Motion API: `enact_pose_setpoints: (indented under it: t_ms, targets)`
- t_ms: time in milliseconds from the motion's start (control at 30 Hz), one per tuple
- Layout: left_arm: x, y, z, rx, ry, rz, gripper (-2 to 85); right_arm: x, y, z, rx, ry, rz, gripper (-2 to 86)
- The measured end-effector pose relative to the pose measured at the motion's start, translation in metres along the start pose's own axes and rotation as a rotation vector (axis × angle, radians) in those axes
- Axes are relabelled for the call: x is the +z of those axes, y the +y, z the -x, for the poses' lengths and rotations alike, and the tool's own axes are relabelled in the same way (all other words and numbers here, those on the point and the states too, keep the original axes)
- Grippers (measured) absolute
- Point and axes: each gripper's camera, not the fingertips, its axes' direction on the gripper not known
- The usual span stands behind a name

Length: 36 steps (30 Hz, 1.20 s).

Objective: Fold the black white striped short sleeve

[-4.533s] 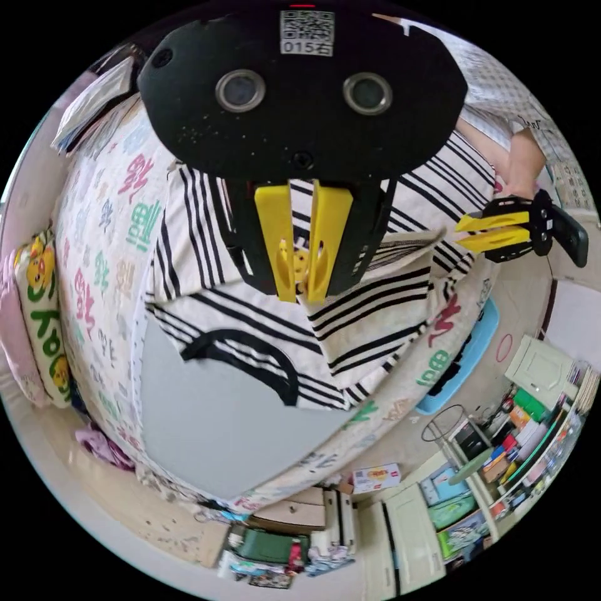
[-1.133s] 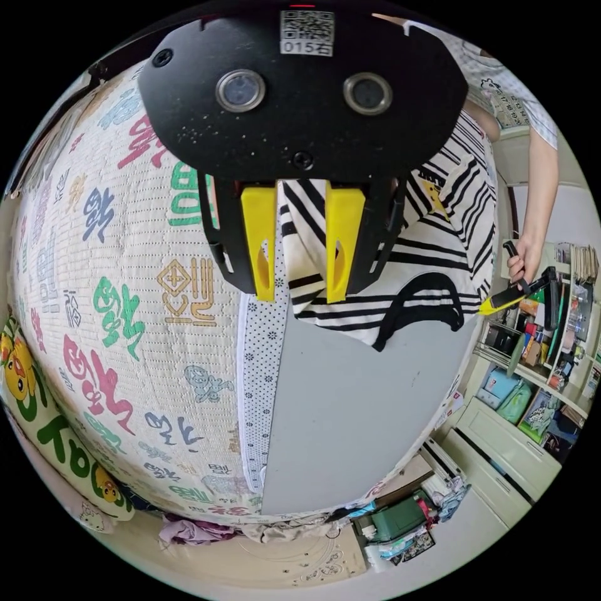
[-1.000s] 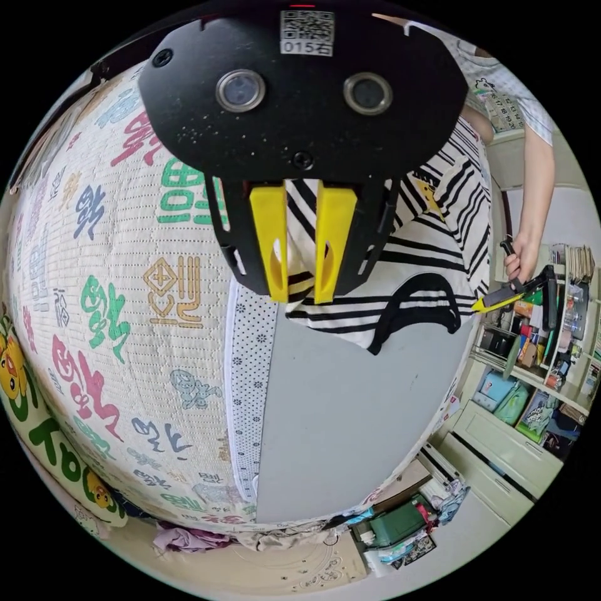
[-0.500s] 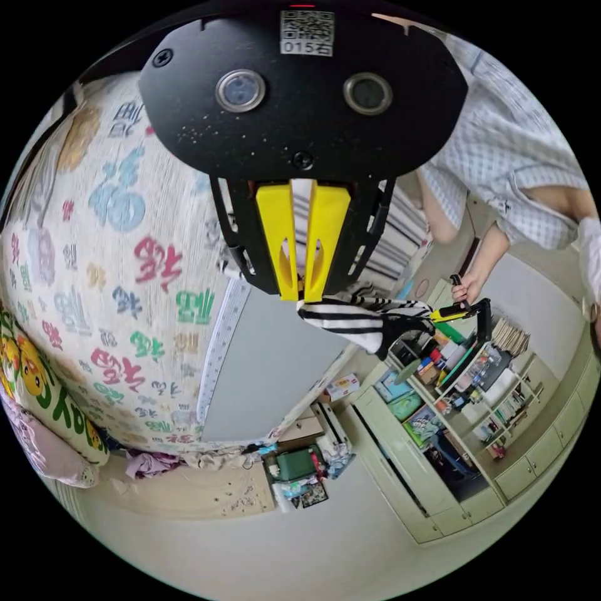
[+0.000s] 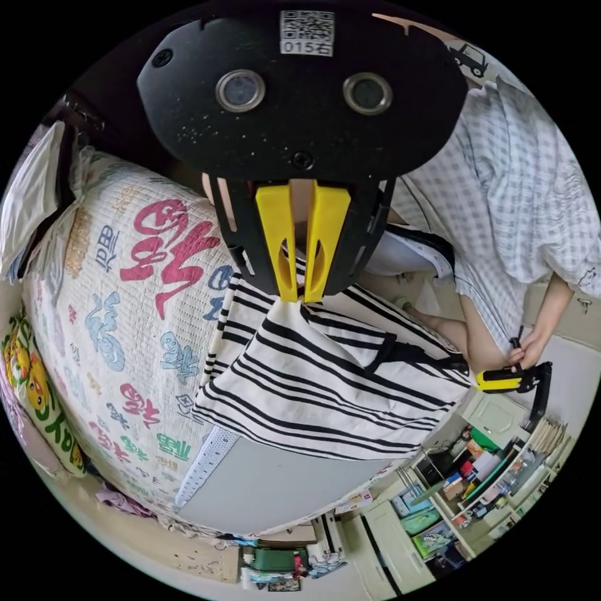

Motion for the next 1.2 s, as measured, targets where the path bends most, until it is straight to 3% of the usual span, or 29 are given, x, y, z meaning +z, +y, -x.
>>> enact_pose_setpoints:
  t_ms: [167, 300, 533, 767, 1067, 1200]
  targets:
    - [0.007, 0.022, -0.003, -0.049, -0.023, 0.097, 1.9, 0.045, 0.018, -0.01, 0.129, 0.004, 0.109, 6.1]
    - [-0.006, 0.044, 0.018, -0.181, 0.026, 0.03, 2.5, 0.059, 0.042, -0.028, 0.285, -0.052, 0.034, 5.4]
    - [-0.044, 0.04, 0.077, -0.394, 0.092, -0.199, 5.9, 0.066, 0.042, -0.085, 0.494, -0.333, -0.264, 7.2]
    - [-0.026, -0.017, 0.139, -0.535, 0.181, -0.257, 9.4, 0.111, -0.01, -0.129, 0.585, -0.443, -0.296, 10.1]
    - [0.045, -0.076, 0.187, -0.62, 0.131, -0.093, 10.5, 0.192, -0.062, -0.159, 0.61, -0.431, -0.139, 11.6]
    - [0.047, -0.082, 0.188, -0.585, 0.123, -0.093, 4.6, 0.208, -0.076, -0.147, 0.486, -0.303, -0.027, 3.9]
